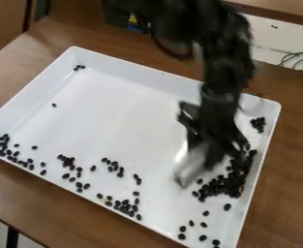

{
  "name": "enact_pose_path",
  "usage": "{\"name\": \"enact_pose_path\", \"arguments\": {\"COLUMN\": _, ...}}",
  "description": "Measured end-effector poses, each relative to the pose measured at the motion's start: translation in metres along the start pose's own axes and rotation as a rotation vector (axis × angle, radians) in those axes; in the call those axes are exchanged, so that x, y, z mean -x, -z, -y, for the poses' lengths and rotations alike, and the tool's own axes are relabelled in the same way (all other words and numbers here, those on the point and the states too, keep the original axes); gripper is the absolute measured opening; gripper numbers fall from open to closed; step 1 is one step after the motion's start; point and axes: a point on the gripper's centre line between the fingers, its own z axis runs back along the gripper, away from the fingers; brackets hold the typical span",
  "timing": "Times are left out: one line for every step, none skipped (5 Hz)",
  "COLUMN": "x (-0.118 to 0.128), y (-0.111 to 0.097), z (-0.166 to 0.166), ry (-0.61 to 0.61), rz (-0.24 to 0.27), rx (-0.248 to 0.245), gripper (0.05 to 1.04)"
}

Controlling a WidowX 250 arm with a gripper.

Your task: Sweep into pile

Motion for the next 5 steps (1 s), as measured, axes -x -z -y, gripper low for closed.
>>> {"name": "enact_pose_path", "arguments": {"x": 0.013, "y": -0.031, "z": -0.056, "ry": -0.168, "rz": 0.077, "rx": -0.025, "gripper": 0.360}}
{"name": "enact_pose_path", "arguments": {"x": 0.021, "y": -0.048, "z": -0.101, "ry": -0.253, "rz": 0.113, "rx": -0.064, "gripper": 0.360}}
{"name": "enact_pose_path", "arguments": {"x": 0.046, "y": -0.037, "z": -0.145, "ry": -0.261, "rz": 0.065, "rx": -0.069, "gripper": 0.360}}
{"name": "enact_pose_path", "arguments": {"x": 0.081, "y": -0.017, "z": -0.183, "ry": -0.256, "rz": 0.029, "rx": -0.064, "gripper": 0.360}}
{"name": "enact_pose_path", "arguments": {"x": 0.110, "y": 0.008, "z": -0.220, "ry": -0.269, "rz": 0.015, "rx": -0.038, "gripper": 0.360}}
